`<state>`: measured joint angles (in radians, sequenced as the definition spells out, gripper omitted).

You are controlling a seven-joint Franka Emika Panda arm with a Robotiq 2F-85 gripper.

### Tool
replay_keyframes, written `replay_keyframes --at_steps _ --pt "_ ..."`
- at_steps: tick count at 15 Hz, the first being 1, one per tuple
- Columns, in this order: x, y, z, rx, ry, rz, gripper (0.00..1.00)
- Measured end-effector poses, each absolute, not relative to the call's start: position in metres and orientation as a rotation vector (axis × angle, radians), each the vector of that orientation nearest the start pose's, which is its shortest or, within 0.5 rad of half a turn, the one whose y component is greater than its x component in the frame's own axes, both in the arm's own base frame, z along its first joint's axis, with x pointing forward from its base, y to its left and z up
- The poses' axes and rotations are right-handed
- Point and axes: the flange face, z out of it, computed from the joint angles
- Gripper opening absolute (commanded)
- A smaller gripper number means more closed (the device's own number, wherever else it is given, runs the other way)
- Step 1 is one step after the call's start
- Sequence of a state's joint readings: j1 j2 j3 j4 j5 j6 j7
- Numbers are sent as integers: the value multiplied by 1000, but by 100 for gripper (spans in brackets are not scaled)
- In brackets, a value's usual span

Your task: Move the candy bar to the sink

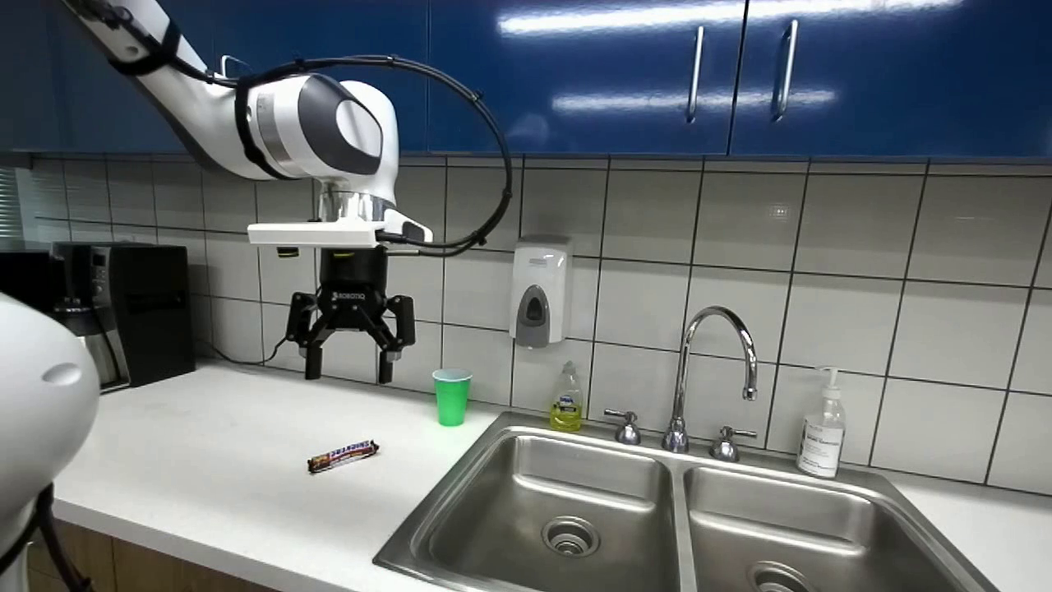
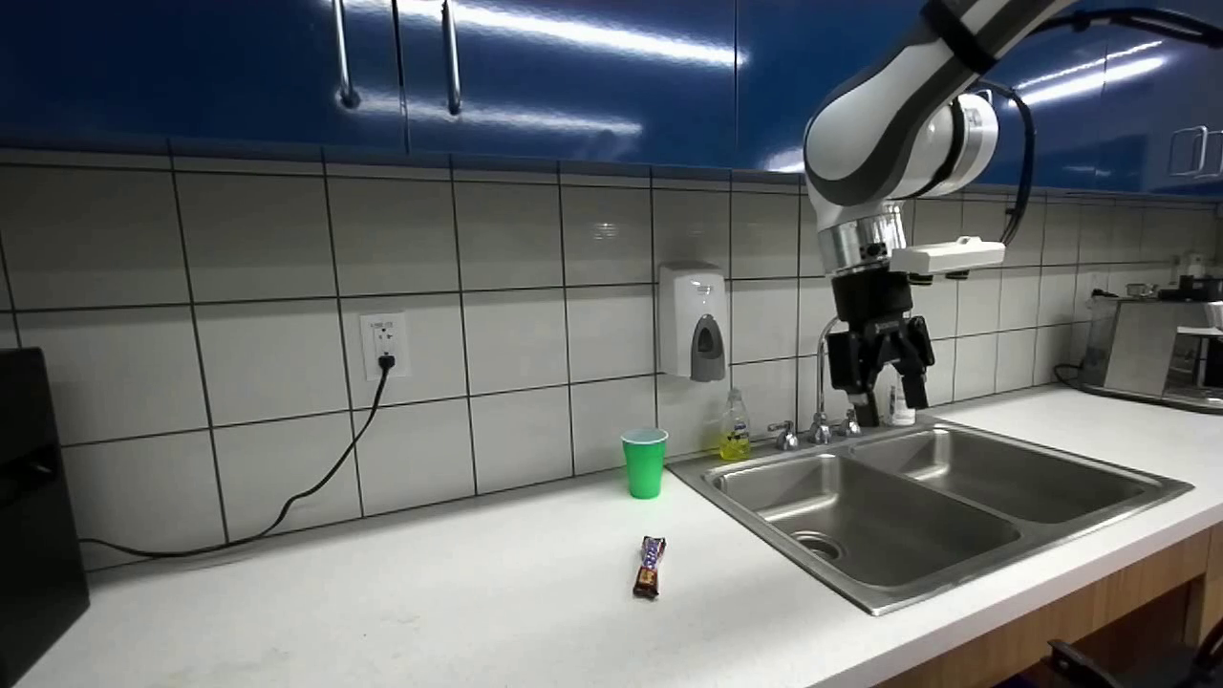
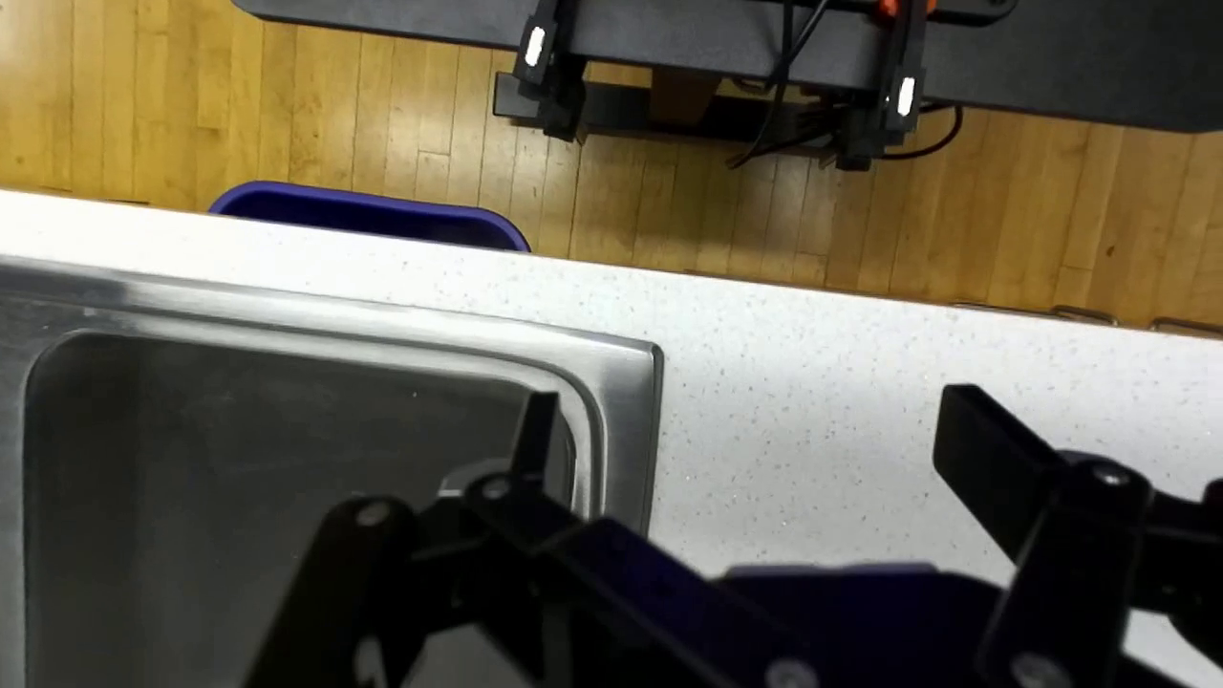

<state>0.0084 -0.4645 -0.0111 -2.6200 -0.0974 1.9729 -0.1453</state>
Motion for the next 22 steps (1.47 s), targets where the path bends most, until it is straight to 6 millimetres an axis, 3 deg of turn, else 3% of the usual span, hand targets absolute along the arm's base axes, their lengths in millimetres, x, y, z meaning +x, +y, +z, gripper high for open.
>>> replay_keyframes --at_steps 6,14,22 --pt "380 29 356 -3168 -223 172 100" --pt "398 81 309 -3166 -277 110 100" --pt "441 115 263 -3138 -339 109 100"
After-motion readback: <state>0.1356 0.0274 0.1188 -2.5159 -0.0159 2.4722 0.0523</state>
